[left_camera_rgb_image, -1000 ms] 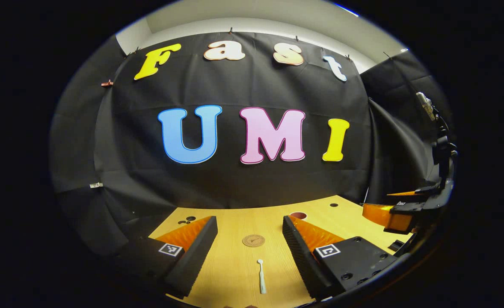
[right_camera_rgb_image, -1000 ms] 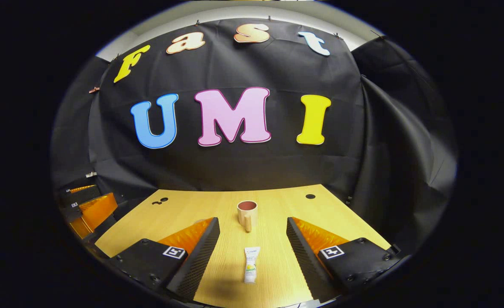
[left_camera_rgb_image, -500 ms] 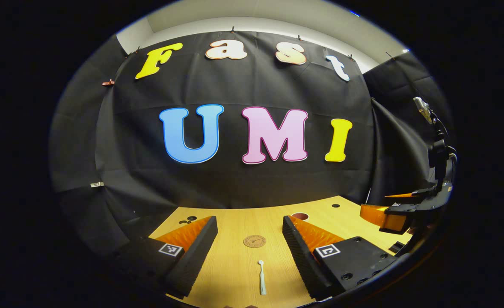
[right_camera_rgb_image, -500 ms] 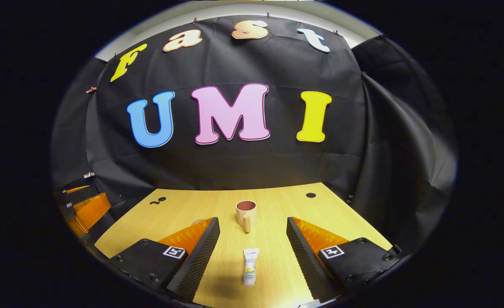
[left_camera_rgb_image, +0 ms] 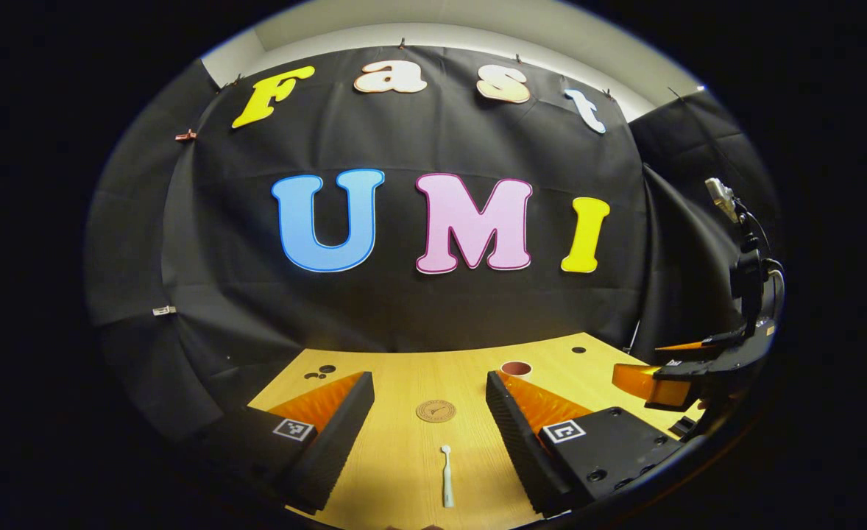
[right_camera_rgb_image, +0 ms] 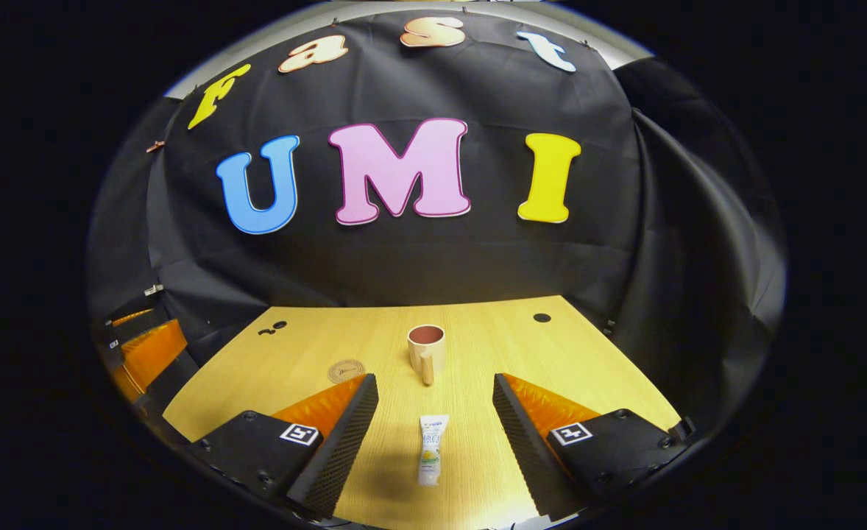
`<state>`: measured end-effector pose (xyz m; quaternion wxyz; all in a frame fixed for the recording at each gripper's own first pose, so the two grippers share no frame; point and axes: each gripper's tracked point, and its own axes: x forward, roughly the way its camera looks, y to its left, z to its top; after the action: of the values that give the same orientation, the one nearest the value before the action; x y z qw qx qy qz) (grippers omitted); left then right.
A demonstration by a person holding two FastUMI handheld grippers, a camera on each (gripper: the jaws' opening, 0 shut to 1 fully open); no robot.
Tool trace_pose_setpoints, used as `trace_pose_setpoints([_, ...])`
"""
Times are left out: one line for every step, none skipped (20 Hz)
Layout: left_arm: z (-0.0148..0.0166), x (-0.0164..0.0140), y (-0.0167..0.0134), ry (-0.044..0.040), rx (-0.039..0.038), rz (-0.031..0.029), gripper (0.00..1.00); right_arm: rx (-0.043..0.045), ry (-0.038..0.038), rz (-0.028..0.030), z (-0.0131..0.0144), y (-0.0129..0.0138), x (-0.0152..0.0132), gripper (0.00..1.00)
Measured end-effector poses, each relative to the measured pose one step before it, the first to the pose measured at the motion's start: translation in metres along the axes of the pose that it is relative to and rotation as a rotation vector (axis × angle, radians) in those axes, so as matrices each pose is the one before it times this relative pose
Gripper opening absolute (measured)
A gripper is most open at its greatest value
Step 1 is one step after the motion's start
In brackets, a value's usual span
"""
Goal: Put the toothbrush and toothpaste on the desktop into the cup, then pick up the cup and place it on the coaster on the desktop.
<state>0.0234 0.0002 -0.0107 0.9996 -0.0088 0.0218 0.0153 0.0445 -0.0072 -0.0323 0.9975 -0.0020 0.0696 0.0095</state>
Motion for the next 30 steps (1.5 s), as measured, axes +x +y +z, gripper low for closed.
trace_pose_setpoints([-0.00149,0.00163,0.00126,0.00294,-0.00072,0.00833,0.97,-0.0024,0.0184,0.00035,-0.00428,-0.00241,0.0066,0.97])
trace_pose_setpoints([-0.0008,0.00276,0.0014,0.00311,-0.0008,0.00743,0.97,-0.00014,0.02804,0.00407,-0.00681,0.00081,0.00777,0.97])
trace_pose_setpoints([-0.00366,0.00214,0.00074,0.00639,0.0007,0.00931,0.97,0.00057,0.03299,0.00354,-0.00823,-0.00079,0.00934,0.97])
trace_pose_setpoints([-0.00265,0.00216,0.00272,0.00805,0.00228,0.01324,0.97,0.00104,0.03352,0.00624,-0.00788,0.0,0.00814,0.97])
trace_pose_setpoints([-0.00341,0.00414,0.00341,0.00898,0.00163,0.01442,0.97,0.00129,0.03407,0.00612,-0.00791,0.00098,0.00891,0.97])
trace_pose_setpoints([-0.00249,0.0026,0.00195,0.00962,-0.00018,0.01348,0.97,-0.0015,0.03484,0.00483,-0.01004,0.00101,0.0072,0.97])
trace_pose_setpoints([-0.00433,0.00208,0.00278,0.01062,-0.00288,0.01451,0.97,-0.00278,0.03142,0.00702,-0.0094,-0.00034,0.00525,0.97])
trace_pose_setpoints([-0.00325,0.00246,0.00201,0.01212,-0.00381,0.01337,0.97,0.00642,0.02632,0.0102,-0.00593,0.00116,0.00794,0.97])
trace_pose_setpoints([-0.00523,0.00315,0.0028,0.01443,-0.00328,0.01625,0.97,0.00968,0.02473,0.00759,-0.00507,0.00084,0.00896,0.98])
trace_pose_setpoints([-0.00386,0.00364,0.00189,0.01359,-0.00205,0.01302,0.97,-0.00091,0.03107,0.0003,-0.00691,-0.00185,0.01078,0.98])
trace_pose_setpoints([-0.00763,0.00343,0.0019,0.02023,0.00025,0.01512,0.97,-0.00611,0.03024,-0.00073,-0.00758,-0.00237,0.00822,0.97])
trace_pose_setpoints([-0.00796,0.00431,0.00272,0.025,0.00303,0.01878,0.97,-0.00525,0.02811,0.00183,-0.00655,-0.00143,0.00991,0.97])
trace_pose_setpoints([-0.01076,0.00517,0.0027,0.02841,0.0033,0.01912,0.97,-0.00631,0.03059,0.00644,-0.00749,0.00061,0.00824,0.97])
trace_pose_setpoints([-0.00615,0.00309,0.0014,0.02172,0.00055,0.01352,0.97,-0.00955,0.0303,0.00576,-0.00693,0.0003,0.00975,0.96])
trace_pose_setpoints([-0.00607,0.00198,0.00154,0.01773,-0.0005,0.01246,0.97,-0.01411,0.02803,0.00672,-0.00709,0.00067,0.00965,0.98])
trace_pose_setpoints([-0.006,0.00267,0.00107,0.01697,0.00032,0.01109,0.97,-0.01525,0.02721,0.00553,-0.00705,0.00059,0.00866,0.98])
trace_pose_setpoints([-0.00571,0.00288,-0.00048,0.01944,0.00283,0.01057,0.97,-0.01798,0.02912,0.00788,-0.00788,0.00192,0.00905,0.98])
trace_pose_setpoints([-0.00617,0.00188,-0.00068,0.02206,0.00333,0.00962,0.97,-0.01735,0.02587,0.01092,-0.00669,0.00175,0.00738,0.97])
trace_pose_setpoints([-0.00539,0.00366,-0.00077,0.02135,0.00299,0.00495,0.97,-0.01381,0.02233,0.00539,-0.00563,0.00154,0.00708,0.98])
trace_pose_setpoints([-0.00312,0.00298,-0.00203,0.0166,0.00416,0.00263,0.98,-0.00867,0.02398,0.00159,-0.00621,0.00018,0.00609,0.98])
trace_pose_setpoints([-0.00426,0.00178,-0.00168,0.01203,0.00423,0.00167,0.97,-0.00469,0.02415,0.00049,-0.00716,0.00023,0.00549,0.98])
trace_pose_setpoints([-0.00106,0.00146,-0.00152,0.0071,0.00542,0.00219,0.97,0.00011,0.02144,0.00272,-0.00497,0.00041,0.00576,0.98])
trace_pose_setpoints([-0.00098,0.00102,-0.00237,0.00512,0.00711,0.00372,0.97,-0.00086,0.02277,-0.00151,-0.00574,0.00014,0.00743,0.98])
trace_pose_setpoints([-0.00052,0.00141,-0.00112,0.00634,0.00655,0.00387,0.96,0.00126,0.02694,-0.00543,-0.00638,-0.00068,0.00688,0.98])
trace_pose_setpoints([-0.00187,0.00133,-0.00154,0.00518,0.00691,0.0071,0.96,0.00232,0.0286,-0.0068,-0.00658,-0.00022,0.00559,0.98])
trace_pose_setpoints([0.00005,0.00055,-0.00112,0.00521,0.00558,0.00382,0.98,0.00303,0.02048,-0.00564,-0.00395,-0.00009,0.00484,0.98])
trace_pose_setpoints([-0.00186,0.00106,-0.00137,0.00557,0.00323,0.00282,0.99,-0.00435,0.01319,-0.00511,-0.00292,-0.00006,0.0036,0.98])
trace_pose_setpoints([-0.00016,0.00013,-0.00132,0.00414,0.00168,-0.00062,0.99,-0.0049,0.01195,-0.00972,-0.00214,-0.00211,0.00238,0.98])
trace_pose_setpoints([-0.00089,0.00066,-0.00155,0.00275,0.0008,-0.00366,0.99,0.00517,-0.0149,-0.00376,0.005,0.00001,0.00156,0.98])
trace_pose_setpoints([-0.00076,-0.0008,-0.00095,0.00278,0.00131,-0.00357,0.99,0.00504,0.01106,-0.00044,0.00028,0.0016,0.00137,0.99])
